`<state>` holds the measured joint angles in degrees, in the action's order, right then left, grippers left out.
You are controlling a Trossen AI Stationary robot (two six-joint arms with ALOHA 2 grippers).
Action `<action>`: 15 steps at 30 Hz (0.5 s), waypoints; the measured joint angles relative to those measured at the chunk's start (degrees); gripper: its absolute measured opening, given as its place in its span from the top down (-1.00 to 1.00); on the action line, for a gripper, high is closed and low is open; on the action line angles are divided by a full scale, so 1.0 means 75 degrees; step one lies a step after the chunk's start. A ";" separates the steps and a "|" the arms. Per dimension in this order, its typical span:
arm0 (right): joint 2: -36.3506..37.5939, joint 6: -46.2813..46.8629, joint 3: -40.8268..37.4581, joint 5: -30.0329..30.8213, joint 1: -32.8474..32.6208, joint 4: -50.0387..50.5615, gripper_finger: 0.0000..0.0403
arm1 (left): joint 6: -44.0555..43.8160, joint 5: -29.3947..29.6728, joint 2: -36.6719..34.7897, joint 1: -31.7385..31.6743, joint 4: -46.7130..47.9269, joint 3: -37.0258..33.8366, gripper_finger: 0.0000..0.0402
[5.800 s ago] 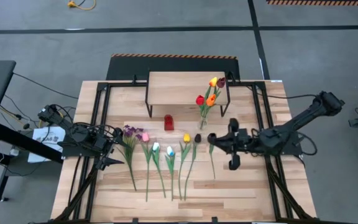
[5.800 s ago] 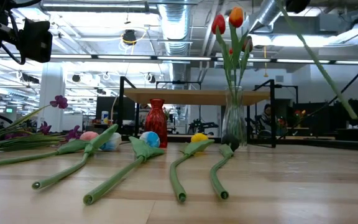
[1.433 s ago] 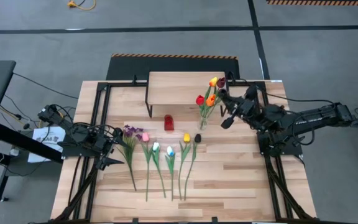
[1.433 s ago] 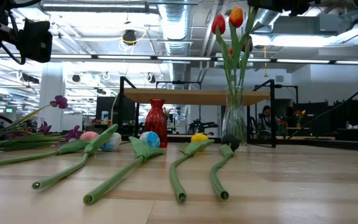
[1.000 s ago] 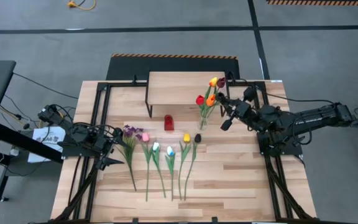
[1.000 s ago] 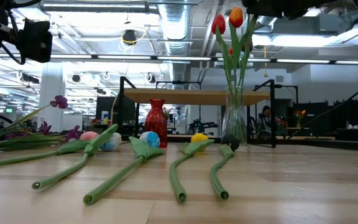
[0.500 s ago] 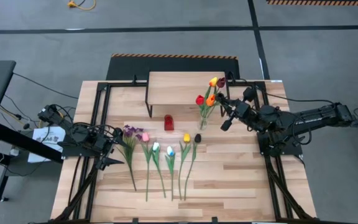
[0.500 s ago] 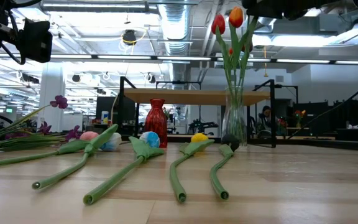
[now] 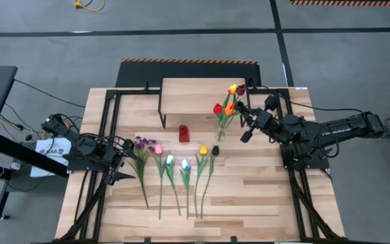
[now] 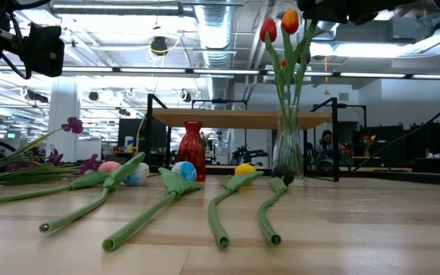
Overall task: Pick and place flowers into a vace then onto a shelf
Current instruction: Put the right black flower into the transparent vase
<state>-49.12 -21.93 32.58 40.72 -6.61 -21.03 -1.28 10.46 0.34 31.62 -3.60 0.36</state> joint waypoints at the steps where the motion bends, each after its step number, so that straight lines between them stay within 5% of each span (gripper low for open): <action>1: 0.0000 0.0011 -0.0001 0.0001 0.0000 0.0037 0.97 | 0.0002 0.0000 0.0000 0.0002 0.0000 0.0000 -0.51; 15: 0.0000 0.0216 -0.0001 0.0001 0.0000 0.0335 0.97 | 0.0000 0.0000 0.0000 0.0002 0.0000 0.0000 -0.51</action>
<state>-49.12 -20.32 32.58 40.73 -6.61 -18.52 -1.28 10.46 0.34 31.63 -3.60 0.36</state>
